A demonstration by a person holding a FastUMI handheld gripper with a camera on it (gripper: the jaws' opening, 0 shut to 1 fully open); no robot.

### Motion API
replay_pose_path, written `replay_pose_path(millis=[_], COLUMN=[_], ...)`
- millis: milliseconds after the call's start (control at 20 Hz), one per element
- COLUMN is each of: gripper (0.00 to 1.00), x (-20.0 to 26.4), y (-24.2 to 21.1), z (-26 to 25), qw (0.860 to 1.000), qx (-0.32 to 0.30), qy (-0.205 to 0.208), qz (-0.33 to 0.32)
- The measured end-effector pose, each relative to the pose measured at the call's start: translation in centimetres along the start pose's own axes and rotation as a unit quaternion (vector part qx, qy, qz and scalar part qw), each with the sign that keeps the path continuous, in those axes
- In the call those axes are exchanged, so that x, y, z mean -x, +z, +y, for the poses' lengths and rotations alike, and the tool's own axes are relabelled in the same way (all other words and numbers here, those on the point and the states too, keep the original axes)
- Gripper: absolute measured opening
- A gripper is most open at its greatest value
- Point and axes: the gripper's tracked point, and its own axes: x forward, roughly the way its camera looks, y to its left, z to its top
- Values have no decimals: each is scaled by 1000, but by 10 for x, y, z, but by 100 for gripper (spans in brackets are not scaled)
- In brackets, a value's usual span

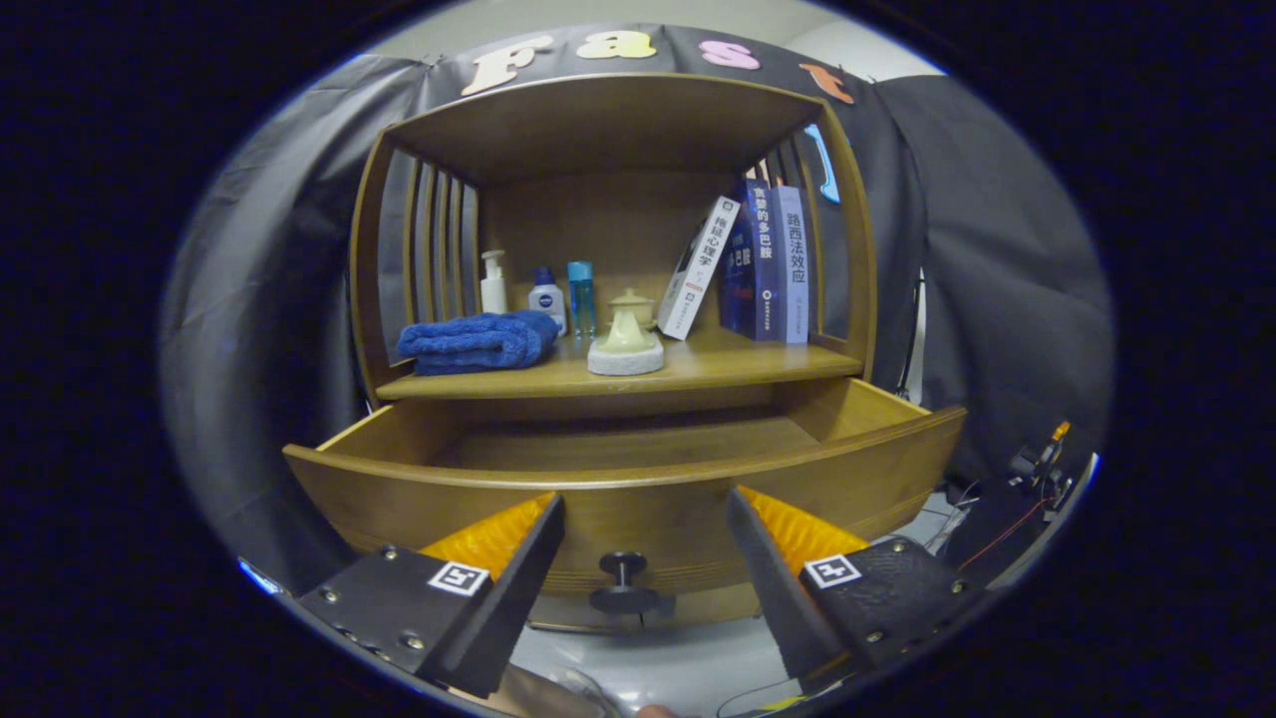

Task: Pull open the drawer, take out the items inside it, and place them on the countertop above the cabinet.

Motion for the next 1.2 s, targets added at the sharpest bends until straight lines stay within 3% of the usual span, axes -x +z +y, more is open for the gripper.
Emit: replay_pose_path(millis=[1200], gripper=[99], x=[-86], y=[23], z=[17], qw=[999], qx=[44], qy=[-5], qz=[-14])
